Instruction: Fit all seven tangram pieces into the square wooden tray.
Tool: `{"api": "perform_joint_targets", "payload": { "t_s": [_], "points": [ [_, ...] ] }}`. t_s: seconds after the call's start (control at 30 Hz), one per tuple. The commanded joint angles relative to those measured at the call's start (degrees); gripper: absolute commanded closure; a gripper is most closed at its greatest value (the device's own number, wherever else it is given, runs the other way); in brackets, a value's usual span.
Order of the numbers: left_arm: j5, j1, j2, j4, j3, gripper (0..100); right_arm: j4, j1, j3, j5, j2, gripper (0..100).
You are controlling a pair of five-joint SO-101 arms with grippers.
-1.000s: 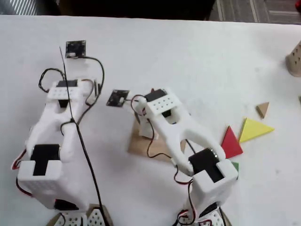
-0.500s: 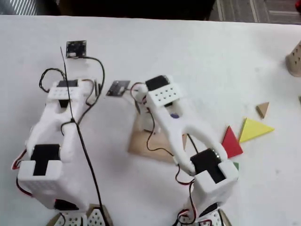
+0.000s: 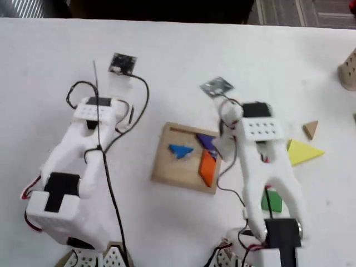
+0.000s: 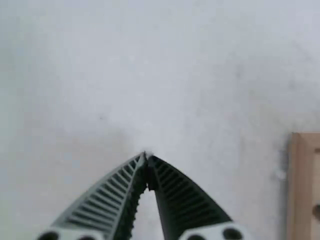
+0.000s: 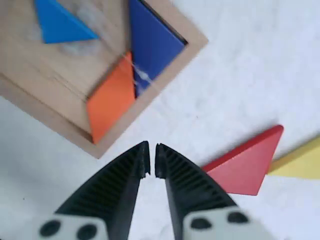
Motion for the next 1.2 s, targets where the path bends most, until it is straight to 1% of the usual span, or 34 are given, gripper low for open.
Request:
{"api": "perform_joint_targets", "payload": {
  "t_s": [0.0,0.13,0.2,0.27,0.4,0.57,0.67,0.73,0.83,1.0,1.17],
  "points": [
    [-0.4,4.0,-9.9,-0.4,5.8,98,-9.1,7.8,12.5,-0.4,-8.8,98.0],
    [-0.4,7.3,-16.7,-6.5,14.2,97,-17.5,14.5,24.6,-0.4,-14.2,98.0],
    [-0.4,8.7,-19.8,-8.1,17.1,97,-22.0,17.4,29.7,-0.4,-16.0,98.0],
    [-0.4,10.9,-22.9,-8.3,19.8,97,-26.2,19.0,34.0,-0.4,-17.8,98.0],
    [-0.3,18.2,-27.6,-8.2,25.1,97,-27.3,20.7,34.9,-0.5,-20.0,98.0],
    [-0.3,28.4,-31.8,-2.2,27.0,97,-29.5,20.6,34.9,-0.4,-17.9,98.0],
    [0.4,31.8,-31.2,-1.3,26.8,98,-29.5,20.6,34.5,-0.4,-16.5,98.0],
    [3.3,31.9,-28.5,-2.2,25.7,98,-29.5,20.6,34.5,-0.4,-16.2,98.0],
    [7.4,30.5,-21.1,-2.0,20.9,98,-29.5,20.6,34.5,-0.4,-16.2,98.0],
    [7.9,31.8,-11.9,2.8,12.9,98,-29.5,20.6,34.5,-0.4,-16.2,98.0],
    [8.2,33.5,-9.9,2.9,11.6,98,-29.5,20.6,34.5,-0.4,-16.2,98.0]
  ]
}}
